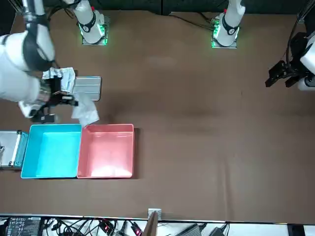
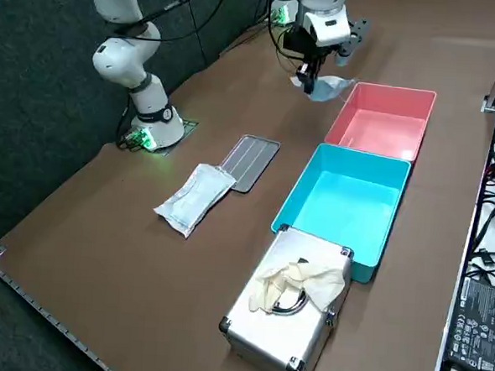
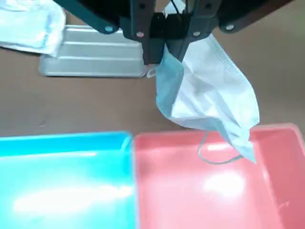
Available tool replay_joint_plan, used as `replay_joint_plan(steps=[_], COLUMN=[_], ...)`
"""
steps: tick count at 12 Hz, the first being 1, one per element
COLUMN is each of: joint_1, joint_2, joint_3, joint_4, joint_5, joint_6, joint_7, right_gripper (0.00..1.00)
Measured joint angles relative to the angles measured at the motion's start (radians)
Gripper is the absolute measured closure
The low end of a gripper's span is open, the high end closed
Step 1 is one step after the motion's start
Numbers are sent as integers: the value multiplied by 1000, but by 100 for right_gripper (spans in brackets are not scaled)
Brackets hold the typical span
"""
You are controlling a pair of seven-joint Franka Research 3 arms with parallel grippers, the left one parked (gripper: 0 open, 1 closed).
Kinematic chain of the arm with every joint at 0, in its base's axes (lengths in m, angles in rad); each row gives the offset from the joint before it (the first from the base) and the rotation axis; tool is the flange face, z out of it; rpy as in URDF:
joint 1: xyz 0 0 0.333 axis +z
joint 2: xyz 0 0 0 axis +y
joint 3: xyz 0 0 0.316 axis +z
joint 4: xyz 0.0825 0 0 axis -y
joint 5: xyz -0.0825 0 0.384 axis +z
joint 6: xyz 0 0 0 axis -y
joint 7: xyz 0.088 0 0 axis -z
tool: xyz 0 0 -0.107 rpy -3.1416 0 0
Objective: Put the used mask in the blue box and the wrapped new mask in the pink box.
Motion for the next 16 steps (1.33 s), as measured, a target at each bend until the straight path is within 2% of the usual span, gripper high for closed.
replay_joint_plan(steps=[1, 3, 7, 12, 16], joint_1=[-58, -111, -177, -222, -260], joint_2=[36, 94, 215, 359, 485], joint_3=[-10, -14, -15, -16, -23], joint_4=[59, 119, 257, 340, 368], joint_5=[-13, -15, -15, -15, -19], joint_6=[3, 26, 57, 186, 267], joint_7=[1, 3, 3, 6, 6], right_gripper=[98, 98, 98, 98, 97])
